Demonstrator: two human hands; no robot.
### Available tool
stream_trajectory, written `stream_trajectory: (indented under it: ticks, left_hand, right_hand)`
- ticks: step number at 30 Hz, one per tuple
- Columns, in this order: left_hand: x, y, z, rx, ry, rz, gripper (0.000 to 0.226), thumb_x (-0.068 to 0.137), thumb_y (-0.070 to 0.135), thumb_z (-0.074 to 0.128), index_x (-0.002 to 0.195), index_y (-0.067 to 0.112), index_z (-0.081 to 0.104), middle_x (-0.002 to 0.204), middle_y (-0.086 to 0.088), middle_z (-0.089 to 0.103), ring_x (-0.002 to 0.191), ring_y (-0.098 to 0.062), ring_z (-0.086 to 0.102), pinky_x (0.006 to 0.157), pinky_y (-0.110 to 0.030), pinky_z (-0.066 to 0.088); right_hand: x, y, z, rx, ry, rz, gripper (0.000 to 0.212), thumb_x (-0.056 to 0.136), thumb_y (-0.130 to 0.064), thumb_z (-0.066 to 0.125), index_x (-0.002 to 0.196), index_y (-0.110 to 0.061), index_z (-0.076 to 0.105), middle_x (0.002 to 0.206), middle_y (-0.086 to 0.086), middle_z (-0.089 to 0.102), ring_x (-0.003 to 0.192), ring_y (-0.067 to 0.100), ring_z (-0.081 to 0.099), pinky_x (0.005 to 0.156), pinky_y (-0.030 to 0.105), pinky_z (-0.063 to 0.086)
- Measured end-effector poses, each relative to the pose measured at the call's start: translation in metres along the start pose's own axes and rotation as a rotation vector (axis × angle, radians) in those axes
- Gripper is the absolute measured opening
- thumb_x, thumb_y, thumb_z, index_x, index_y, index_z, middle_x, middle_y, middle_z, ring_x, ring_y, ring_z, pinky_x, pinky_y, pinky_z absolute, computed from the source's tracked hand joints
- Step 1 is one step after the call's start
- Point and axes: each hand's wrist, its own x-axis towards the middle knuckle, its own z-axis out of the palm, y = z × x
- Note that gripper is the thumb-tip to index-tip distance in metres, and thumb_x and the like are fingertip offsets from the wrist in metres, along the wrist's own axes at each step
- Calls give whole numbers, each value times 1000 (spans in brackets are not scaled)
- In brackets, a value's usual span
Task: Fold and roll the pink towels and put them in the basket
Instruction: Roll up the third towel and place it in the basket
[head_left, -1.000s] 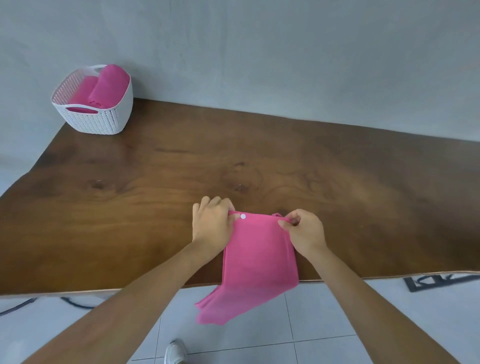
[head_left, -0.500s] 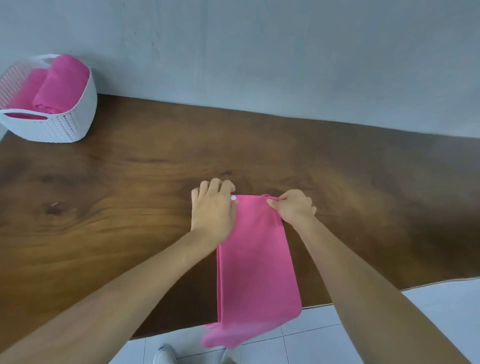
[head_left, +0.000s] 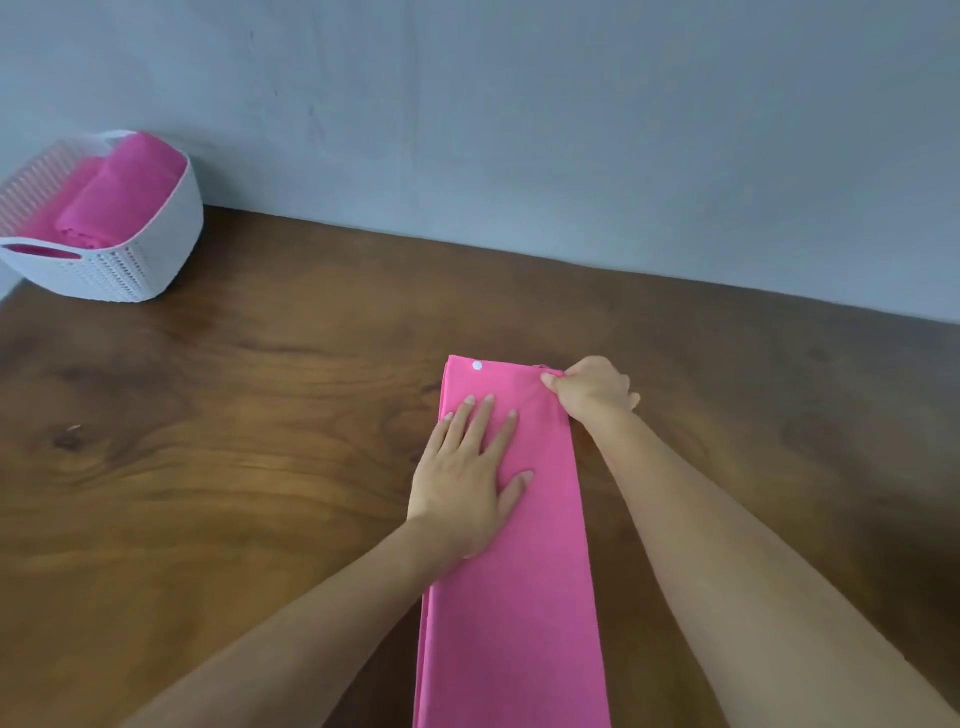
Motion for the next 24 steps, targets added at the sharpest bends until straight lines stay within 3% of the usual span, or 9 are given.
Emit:
stream_trajectory:
  ticks: [9,13,18,24]
  left_hand:
    - [68,-5,4,51,31,-95,74,99,70,9,162,33,2,171,1,-2,156,-18,-10,128,-39,-2]
    - [94,-11,5,70,36,-106,74,98,70,11,162,34,4,171,2,-1,157,-17,-8,128,-39,0]
    - [117,-16,3,98,22,-111,74,98,71,9,162,34,4,171,2,0,157,-17,-7,128,-40,2]
    - [142,-24,-1,91,-11,-117,75,97,71,11,162,35,4,171,2,-1,157,-18,-5,128,-40,2]
  right_hand:
    - [58,-15,-10,64,-9,-20,64,83,-71,63,116,-17,67,130,6,63,132,30,45,104,46,32]
    - [68,-9,-13,139,-34,-41,52,87,-70,57,99,-20,60,124,5,65,132,30,45,104,45,30]
    - [59,6,-5,33,-33,-181,50,88,-69,54,90,-24,77,115,2,65,126,29,45,99,47,34]
    - [14,44,-5,40,-6,-263,45,92,-62,56,70,-27,72,104,2,63,117,30,47,97,45,34]
